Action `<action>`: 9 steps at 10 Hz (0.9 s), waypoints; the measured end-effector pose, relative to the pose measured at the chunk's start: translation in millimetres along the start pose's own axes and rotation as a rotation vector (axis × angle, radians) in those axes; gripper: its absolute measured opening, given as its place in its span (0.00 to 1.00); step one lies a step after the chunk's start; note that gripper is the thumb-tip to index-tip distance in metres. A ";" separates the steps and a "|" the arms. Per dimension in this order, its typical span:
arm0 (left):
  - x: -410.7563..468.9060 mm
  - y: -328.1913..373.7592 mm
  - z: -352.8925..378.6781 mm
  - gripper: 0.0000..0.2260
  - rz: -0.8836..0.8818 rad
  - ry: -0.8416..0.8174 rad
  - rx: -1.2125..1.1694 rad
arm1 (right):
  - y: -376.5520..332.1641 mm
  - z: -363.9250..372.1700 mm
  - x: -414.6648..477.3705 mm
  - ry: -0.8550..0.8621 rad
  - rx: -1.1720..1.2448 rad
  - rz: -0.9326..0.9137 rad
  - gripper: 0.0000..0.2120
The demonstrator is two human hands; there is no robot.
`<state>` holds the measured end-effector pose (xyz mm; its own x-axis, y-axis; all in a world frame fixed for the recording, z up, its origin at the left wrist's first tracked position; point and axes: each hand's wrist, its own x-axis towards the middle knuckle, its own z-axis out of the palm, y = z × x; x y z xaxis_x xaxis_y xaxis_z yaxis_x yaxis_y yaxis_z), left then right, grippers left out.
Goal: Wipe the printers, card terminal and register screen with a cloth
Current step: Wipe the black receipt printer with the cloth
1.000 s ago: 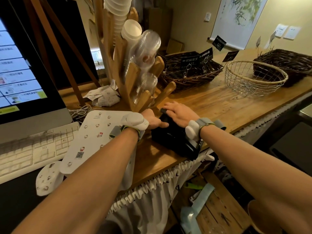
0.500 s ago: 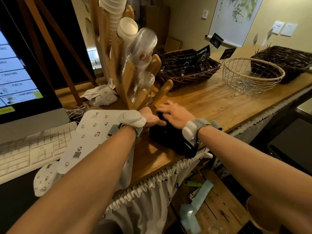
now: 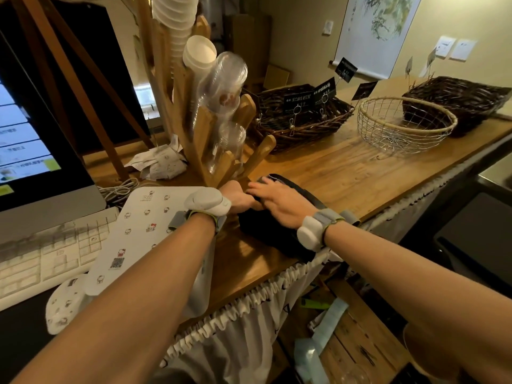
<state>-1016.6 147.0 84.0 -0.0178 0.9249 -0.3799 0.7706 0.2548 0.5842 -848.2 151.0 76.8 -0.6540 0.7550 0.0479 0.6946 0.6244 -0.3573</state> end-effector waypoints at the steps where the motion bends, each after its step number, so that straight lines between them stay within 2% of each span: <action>1: -3.5 0.4 -0.7 0.27 -0.005 -0.001 0.003 | 3.2 -6.0 -5.2 0.021 0.026 0.103 0.22; 3: -15.6 4.4 -4.7 0.24 0.010 -0.027 0.094 | -5.7 -3.3 -16.2 -0.021 0.046 0.053 0.23; 4: -21.1 9.2 -12.9 0.18 0.001 -0.090 0.098 | -7.4 -8.8 -10.7 0.007 -0.014 0.095 0.24; 5: -24.8 12.1 -18.2 0.02 -0.028 -0.014 0.038 | -26.5 3.2 -12.2 -0.060 0.012 -0.009 0.29; 6: -24.6 12.8 -15.0 0.02 -0.048 0.044 -0.083 | -21.6 -0.5 -12.3 -0.031 0.013 0.015 0.28; 7: -26.2 13.9 -11.9 0.10 -0.041 0.088 -0.103 | -27.4 -5.6 -15.5 -0.067 -0.035 -0.027 0.28; 9: -24.6 14.8 -7.0 0.08 -0.058 0.137 -0.201 | -34.4 -7.6 -10.7 -0.067 -0.083 -0.060 0.27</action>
<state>-1009.1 130.0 107.0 -0.1551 0.9331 -0.3244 0.6241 0.3471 0.7000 -862.8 123.0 95.7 -0.7117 0.7025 0.0034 0.6743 0.6844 -0.2773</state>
